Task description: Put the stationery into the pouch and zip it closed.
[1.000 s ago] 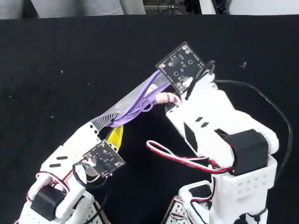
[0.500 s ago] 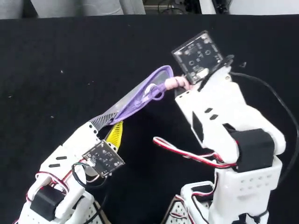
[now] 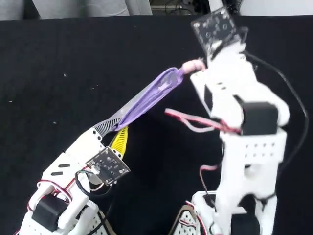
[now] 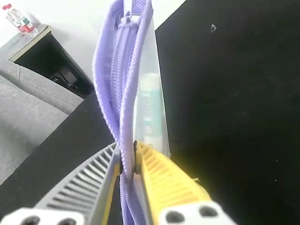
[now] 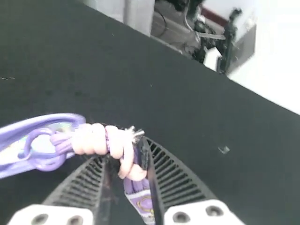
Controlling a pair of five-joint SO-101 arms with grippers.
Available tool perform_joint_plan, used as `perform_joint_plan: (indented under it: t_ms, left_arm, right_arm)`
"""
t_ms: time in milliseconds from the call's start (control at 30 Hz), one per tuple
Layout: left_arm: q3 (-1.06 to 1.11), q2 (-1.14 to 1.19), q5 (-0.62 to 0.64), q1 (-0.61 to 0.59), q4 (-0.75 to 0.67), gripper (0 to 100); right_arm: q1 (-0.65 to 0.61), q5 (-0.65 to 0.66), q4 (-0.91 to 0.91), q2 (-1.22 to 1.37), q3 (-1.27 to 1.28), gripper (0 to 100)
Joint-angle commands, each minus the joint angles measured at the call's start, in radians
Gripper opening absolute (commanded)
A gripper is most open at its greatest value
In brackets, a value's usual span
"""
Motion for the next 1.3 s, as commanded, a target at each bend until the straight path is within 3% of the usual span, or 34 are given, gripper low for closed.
perform_joint_plan:
  t_ms: [0, 367, 667, 767, 967, 1267]
  left_arm:
    - [0.048, -0.049, 0.014, -0.051, 0.029, 3]
    - [0.081, -0.064, 0.012, -0.053, 0.023, 3]
    - [0.094, -0.063, 0.017, -0.054, -0.038, 3]
    - [0.102, -0.063, 0.023, -0.054, -0.038, 12]
    - [0.091, -0.063, 0.161, -0.059, -0.034, 43]
    - [-0.081, -0.064, 0.163, -0.260, -0.034, 38]
  right_arm:
    - [0.143, 0.006, -0.092, 0.059, -0.130, 1.1]
    - [0.204, 0.003, -0.104, 0.351, -0.360, 1.1]
    - [0.155, 0.005, -0.037, 0.378, -0.414, 1.1]
    - [0.135, 0.003, -0.011, 0.380, -0.426, 1.1]
    - [0.109, 0.002, -0.017, 0.401, -0.394, 1.1]
    - [0.092, 0.006, -0.071, 0.516, -0.303, 1.5]
